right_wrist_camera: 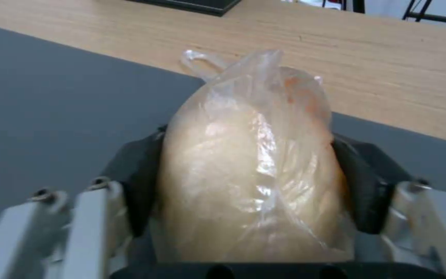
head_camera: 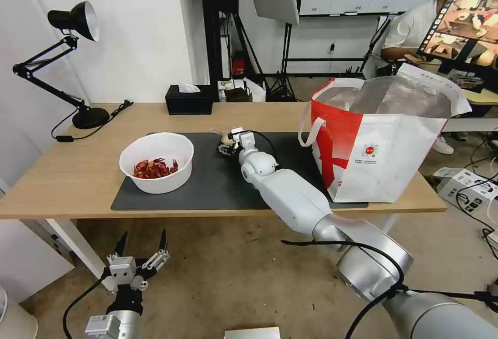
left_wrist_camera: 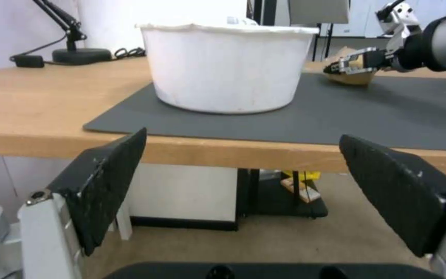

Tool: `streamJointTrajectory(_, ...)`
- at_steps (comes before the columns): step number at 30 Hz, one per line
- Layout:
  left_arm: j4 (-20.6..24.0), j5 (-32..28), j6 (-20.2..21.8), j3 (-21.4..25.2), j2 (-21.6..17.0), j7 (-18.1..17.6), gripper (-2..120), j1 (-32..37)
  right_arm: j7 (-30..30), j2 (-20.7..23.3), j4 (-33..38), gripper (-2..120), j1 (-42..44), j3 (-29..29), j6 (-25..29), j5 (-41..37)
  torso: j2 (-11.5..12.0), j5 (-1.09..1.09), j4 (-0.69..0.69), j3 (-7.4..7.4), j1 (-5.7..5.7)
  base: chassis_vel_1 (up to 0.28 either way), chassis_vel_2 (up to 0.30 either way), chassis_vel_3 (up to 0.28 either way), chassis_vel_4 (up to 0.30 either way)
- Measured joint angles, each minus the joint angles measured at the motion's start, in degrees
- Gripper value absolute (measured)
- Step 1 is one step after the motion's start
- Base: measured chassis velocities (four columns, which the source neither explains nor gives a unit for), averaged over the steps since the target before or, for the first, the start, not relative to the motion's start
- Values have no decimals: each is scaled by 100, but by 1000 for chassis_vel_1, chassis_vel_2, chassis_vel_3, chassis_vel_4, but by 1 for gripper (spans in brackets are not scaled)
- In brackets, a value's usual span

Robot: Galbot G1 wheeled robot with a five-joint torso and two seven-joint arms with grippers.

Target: Pick up the trash from the table and place it into the takeout bag.

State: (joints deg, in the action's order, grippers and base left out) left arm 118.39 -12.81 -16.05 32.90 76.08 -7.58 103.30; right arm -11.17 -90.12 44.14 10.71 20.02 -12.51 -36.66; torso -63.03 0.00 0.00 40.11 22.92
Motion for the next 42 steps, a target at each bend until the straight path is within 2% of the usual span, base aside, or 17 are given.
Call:
streamJointTrajectory(2, 20, -1, 0, 14, -9, 0, 100, 11, -47, 4, 89, 56, 41, 9, -52, -51, 0, 0, 0, 0, 0, 0, 0, 0, 0)
streamJointTrajectory(3, 20, -1, 0, 14, -9, 0, 100, 11, -47, 4, 89, 56, 41, 9, -52, -51, 0, 0, 0, 0, 0, 0, 0, 0, 0)
streamJointTrajectory(6, 35, -2, -1, 27, -9, 0, 100, 31, -218, 13, 295, 41, 163, 16, -87, -142, 0, 0, 0, 0, 0, 0, 0, 0, 0)
streamJointTrajectory(7, 35, -2, -1, 27, -9, 0, 100, 31, -218, 13, 295, 41, 163, 16, -87, -142, 0, 0, 0, 0, 0, 0, 0, 0, 0)
streamJointTrajectory(10, 37, -3, -5, 30, -4, 0, 100, 35, -446, 89, 711, 28, 327, 16, -89, -258, 0, 0, 1, 0, 0, 0, 0, 0, 0)
streamJointTrajectory(11, 37, -3, -5, 30, -4, 0, 100, 35, -446, 89, 711, 28, 327, 16, -89, -258, 0, 0, 1, 0, 0, 0, 0, 0, 0)
streamJointTrajectory(13, 48, -3, -8, 30, 5, 0, 100, 35, -613, 240, 1207, 20, 471, 25, -82, -283, 0, 0, 1, 0, 0, 0, 0, 0, 0)
streamJointTrajectory(14, 63, -4, -17, 30, 27, -3, 100, 36, -837, 499, 1819, 14, 662, 74, -71, -176, 0, 0, 1, 0, 0, 0, 0, 0, 0)
streamJointTrajectory(15, 63, -4, -17, 30, 27, -3, 100, 36, -837, 499, 1819, 14, 662, 74, -71, -176, 0, 0, 1, 0, 0, 0, 0, 0, 0)
streamJointTrajectory(17, 66, -5, -20, 8, 55, -5, 100, 36, -1172, 822, 2629, 9, 922, 102, -67, 41, 0, 1, -2, 0, 0, 0, 0, 0, 0)
streamJointTrajectory(18, 71, -3, -20, -7, 63, -9, 100, 36, -1302, 949, 2979, 9, 1024, 106, -67, 115, 0, 1, -2, 0, 0, 0, 0, 0, 0)
streamJointTrajectory(19, 71, -3, -20, -7, 63, -9, 100, 36, -1302, 949, 2979, 9, 1024, 106, -67, 115, 0, 1, -2, 0, 0, 0, 0, 0, 0)
streamJointTrajectory(22, 148, 12, -18, -26, 57, -20, 100, 59, -1575, 1319, 4031, 8, 1325, 50, -9, 516, 0, 1, 1, -1, -1, 0, 0, 0, 0)
streamJointTrajectory(29, 189, 85, -15, -23, 85, -24, 100, 107, -1643, 1734, 5021, 8, 1831, -356, 288, 1456, 0, 1, 0, -1, -1, 0, 0, 0, 0)
streamJointTrajectory(30, 199, 115, -22, -21, 101, -25, 100, 138, -1634, 1884, 5366, 8, 2080, -564, 415, 1753, 0, 2, -1, -1, -1, 0, 0, 0, 0)
streamJointTrajectory(35, 240, 139, -28, -33, 109, -26, 100, 173, -1673, 2172, 5940, 7, 2373, -984, 691, 1996, 0, 2, 0, 0, -1, 0, 0, 0, 0)
streamJointTrajectory(42, 253, 207, 1, -139, 177, -25, 100, 151, -2064, 2557, 6261, 7, 2232, -1567, 580, 1808, 0, 0, 0, -1, -1, 0, 0, 0, 0)
